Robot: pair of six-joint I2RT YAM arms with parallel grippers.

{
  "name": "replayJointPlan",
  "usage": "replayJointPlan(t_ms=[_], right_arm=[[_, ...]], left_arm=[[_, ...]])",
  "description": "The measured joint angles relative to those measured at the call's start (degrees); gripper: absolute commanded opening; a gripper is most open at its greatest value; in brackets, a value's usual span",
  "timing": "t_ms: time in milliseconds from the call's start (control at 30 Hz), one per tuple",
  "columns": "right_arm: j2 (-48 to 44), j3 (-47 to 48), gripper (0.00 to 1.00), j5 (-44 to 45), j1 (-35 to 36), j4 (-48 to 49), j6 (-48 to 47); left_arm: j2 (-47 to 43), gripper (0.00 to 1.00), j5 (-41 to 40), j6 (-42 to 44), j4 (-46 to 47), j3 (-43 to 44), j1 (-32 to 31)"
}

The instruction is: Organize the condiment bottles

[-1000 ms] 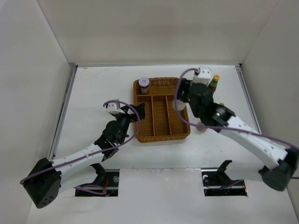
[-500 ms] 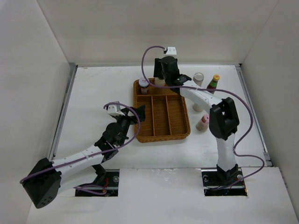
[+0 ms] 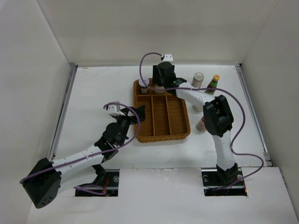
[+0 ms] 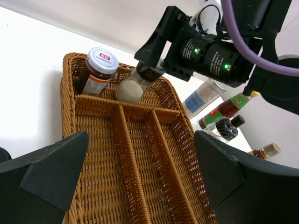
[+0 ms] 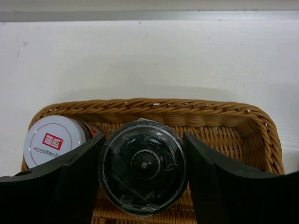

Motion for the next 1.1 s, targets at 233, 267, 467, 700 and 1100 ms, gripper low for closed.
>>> replayJointPlan(t_ms=[233, 267, 467, 700, 1100], right_arm=[[-1.55, -2.64, 0.93, -0.33, 0.26, 0.81, 0.63], [-2.75, -3.76, 0.93, -0.35, 0.28, 0.76, 0.61], [-20.96, -16.37, 0.87, 0.2, 0.2, 0.83, -0.55], [-49.7, -36.15, 0.88, 8.35, -4.98, 1.64, 0.81], [-42.64, -41.22, 0.93, 9.97, -10.93, -11.52, 1.62]], left_arm=[[0.0, 0.99, 0.02, 0.0, 0.0, 0.0, 0.04], [0.0, 0.99, 0.02, 0.0, 0.02, 0.0, 0.09], [0.13, 0.99, 0.02, 0.0, 0.02, 0.0, 0.09], [1.25, 0.99, 0.07, -0.02, 0.04, 0.0, 0.07], [1.42, 0.99, 0.28, -0.22, 0.11, 0.0, -0.11]])
